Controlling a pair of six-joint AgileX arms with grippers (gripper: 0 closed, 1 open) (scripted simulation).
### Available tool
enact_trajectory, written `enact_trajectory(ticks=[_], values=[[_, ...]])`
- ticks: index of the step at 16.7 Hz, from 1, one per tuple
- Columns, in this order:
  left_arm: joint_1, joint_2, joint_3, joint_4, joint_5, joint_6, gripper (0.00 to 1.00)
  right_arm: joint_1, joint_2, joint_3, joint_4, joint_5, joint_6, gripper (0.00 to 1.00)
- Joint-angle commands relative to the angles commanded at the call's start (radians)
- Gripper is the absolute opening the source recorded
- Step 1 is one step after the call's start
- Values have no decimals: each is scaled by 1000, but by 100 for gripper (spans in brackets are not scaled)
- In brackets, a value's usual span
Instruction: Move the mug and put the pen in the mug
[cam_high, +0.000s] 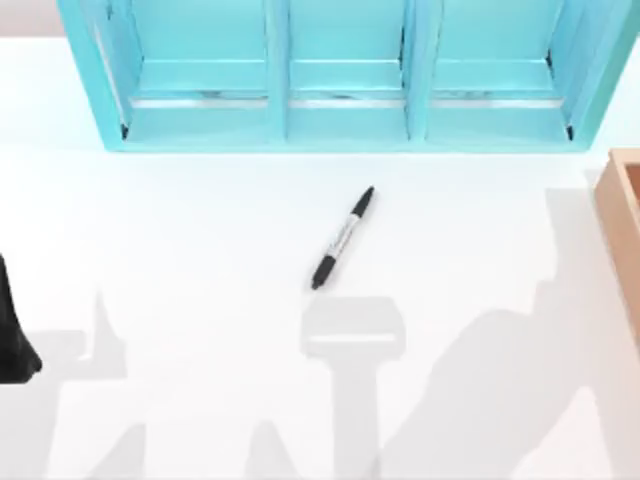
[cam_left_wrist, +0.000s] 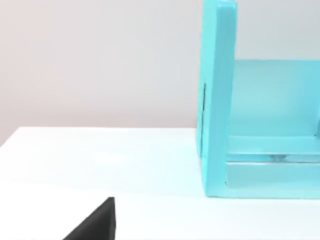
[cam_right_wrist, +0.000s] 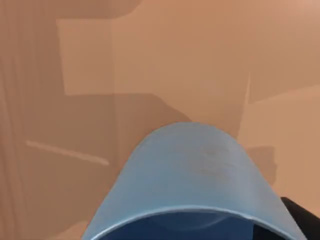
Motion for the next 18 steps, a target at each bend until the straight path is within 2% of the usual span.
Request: enact_trajectory(ticks=[9,14,18], values=[[0,0,0,0,0,0,100,346,-116,300,-461,1,343,0],[0,0,0,0,0,0,100,380,-142,335,-495,1,377,0],[0,0,0,0,0,0,100,410,-113,309,-453,-10,416,0]])
